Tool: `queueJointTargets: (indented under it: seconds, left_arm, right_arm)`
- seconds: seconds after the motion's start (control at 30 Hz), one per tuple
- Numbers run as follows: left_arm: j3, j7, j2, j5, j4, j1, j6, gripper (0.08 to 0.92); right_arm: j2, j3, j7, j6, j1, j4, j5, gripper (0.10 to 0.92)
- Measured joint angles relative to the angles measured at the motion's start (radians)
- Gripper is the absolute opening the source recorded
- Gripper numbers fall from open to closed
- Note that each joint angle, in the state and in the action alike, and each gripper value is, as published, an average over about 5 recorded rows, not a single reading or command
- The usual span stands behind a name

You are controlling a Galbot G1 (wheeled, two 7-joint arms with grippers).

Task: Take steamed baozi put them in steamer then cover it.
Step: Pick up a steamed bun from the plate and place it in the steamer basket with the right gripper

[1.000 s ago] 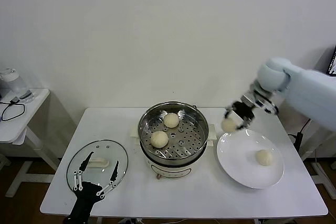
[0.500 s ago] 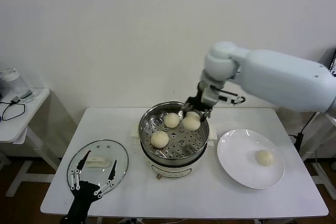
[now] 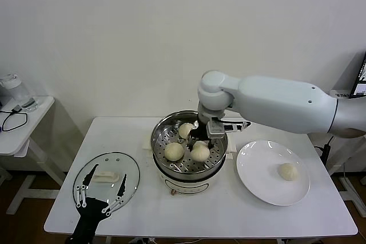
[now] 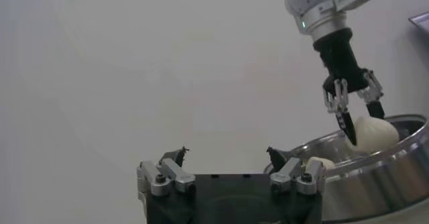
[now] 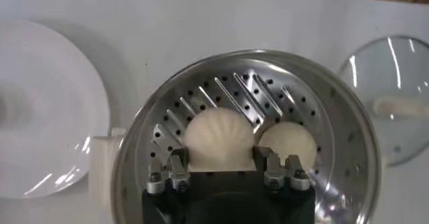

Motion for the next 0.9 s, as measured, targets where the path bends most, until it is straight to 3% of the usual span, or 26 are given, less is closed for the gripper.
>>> queueJointTargets:
  seconds: [0.67, 0.9]
  left_arm:
    - [-0.004, -0.003, 0.0, -0.002, 0.005, -0.006, -0.005, 0.823]
    - [-0.007, -0.004, -0.001, -0.003, 0.006, -0.006, -0.006, 0.823]
  right_arm:
    - [0.016, -0.004, -0.016, 0.052, -0.046, 0.015, -0.04, 0.675]
    - [0.017, 0.0, -0.014, 0.056, -0.048, 0.017, -0.05, 0.801]
